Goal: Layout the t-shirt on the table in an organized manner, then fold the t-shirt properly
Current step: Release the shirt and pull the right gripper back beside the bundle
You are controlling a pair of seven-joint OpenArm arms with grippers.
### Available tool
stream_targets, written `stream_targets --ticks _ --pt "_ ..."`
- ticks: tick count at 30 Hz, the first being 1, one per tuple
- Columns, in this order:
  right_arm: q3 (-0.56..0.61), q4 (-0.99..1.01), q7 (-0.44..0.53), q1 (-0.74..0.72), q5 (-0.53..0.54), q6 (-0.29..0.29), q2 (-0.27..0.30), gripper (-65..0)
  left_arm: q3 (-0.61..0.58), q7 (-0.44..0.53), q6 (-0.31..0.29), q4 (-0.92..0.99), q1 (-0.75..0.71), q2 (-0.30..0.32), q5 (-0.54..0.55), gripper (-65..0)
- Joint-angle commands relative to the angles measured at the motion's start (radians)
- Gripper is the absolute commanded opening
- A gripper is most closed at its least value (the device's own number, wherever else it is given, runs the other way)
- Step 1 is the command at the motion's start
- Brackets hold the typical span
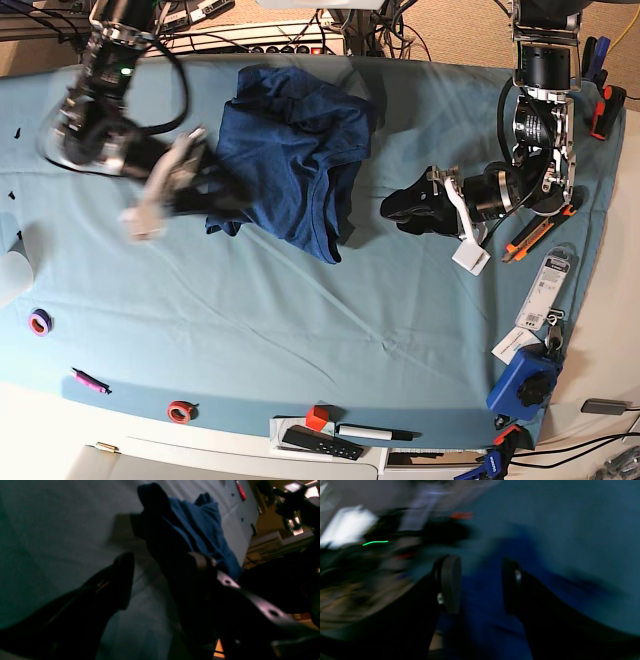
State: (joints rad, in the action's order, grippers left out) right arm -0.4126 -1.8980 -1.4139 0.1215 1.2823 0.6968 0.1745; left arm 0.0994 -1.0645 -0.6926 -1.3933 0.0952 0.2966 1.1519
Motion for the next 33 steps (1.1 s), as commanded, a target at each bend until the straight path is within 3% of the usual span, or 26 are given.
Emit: stream_targets --ticks 1,4,8,11,15,22,33 --pt "-0.065 -0.013 0.018 -0.008 -0.028 0.001 -0.011 -38.8 0.003 0.019 -0.006 -0.016 0.019 0.008 0.027 -34.2" --pt "-0.246 -0.011 0.133 -0.008 -0.143 -0.024 -0.056 -38.8 0.003 0.037 -0.006 -0.016 0.019 0.006 0.026 -34.2" --pt "-0.341 0.009 0.141 -0.008 -0.186 -0.082 -0.061 -38.8 0.003 0.037 -0.006 -0.016 0.021 -0.01 0.026 -34.2" --pt "-0.334 0.078 0.15 -0.009 -0.201 -0.088 -0.061 -38.2 0.003 0.037 -0.006 -0.016 0.021 -0.027 0.026 -34.2" --pt "-0.293 0.227 0.156 -0.033 -0.202 -0.083 -0.061 -23.6 0.001 0.037 -0.006 -0.016 0.021 -0.037 0.026 -34.2" --pt "-0.247 0.463 0.166 -0.148 -0.165 -0.089 -0.063 -23.5 0.001 0.036 -0.006 -0.016 0.021 -0.036 0.01 -34.2" --pt "-0.247 0.602 0.165 -0.199 -0.206 -0.115 -0.094 -23.5 0.001 0.037 -0.006 -0.016 0.021 -0.036 0.011 -34.2"
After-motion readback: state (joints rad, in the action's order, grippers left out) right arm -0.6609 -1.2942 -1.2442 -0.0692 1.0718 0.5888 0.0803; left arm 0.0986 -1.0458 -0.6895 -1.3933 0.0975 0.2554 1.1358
